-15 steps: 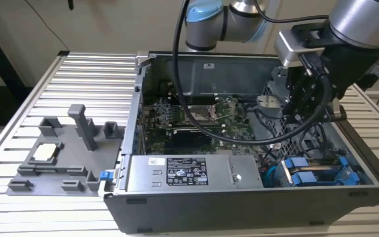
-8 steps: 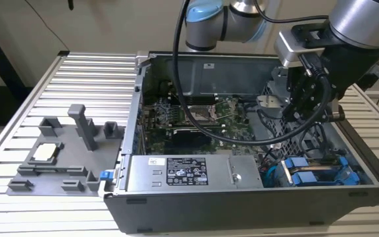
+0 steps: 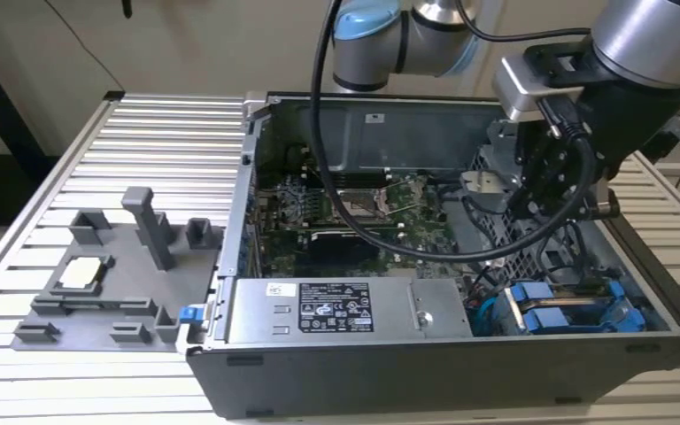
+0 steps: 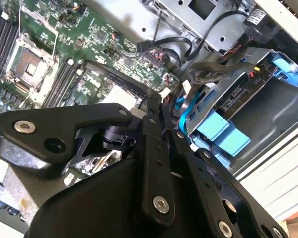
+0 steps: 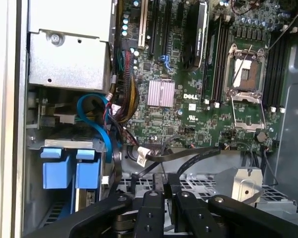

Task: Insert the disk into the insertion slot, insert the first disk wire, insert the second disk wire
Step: 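Insert the second disk wire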

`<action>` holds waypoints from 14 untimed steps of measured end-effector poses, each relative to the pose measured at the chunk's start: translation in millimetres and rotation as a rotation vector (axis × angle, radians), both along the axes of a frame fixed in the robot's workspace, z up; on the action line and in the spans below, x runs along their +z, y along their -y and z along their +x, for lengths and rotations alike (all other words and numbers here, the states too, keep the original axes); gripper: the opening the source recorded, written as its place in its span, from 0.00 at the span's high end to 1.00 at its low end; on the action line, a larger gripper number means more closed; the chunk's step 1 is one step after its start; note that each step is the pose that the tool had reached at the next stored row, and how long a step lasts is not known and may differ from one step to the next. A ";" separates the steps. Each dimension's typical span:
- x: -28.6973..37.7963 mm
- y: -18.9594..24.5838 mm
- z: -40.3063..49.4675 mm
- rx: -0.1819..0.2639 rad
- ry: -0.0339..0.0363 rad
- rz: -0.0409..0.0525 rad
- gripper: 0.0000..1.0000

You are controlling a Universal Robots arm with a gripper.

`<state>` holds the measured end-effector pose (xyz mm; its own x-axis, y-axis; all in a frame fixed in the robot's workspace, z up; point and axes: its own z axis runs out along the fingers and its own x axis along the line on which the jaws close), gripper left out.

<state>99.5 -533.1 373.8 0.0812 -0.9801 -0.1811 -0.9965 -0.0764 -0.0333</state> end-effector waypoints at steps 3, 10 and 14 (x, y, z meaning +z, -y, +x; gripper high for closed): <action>0.0 5.2 2.3 0.000 -0.0003 -0.0020 0.84; 0.0 20.2 5.9 0.000 -0.0012 -0.0185 0.84; 0.0 30.0 8.8 0.000 -0.0021 -0.0290 0.84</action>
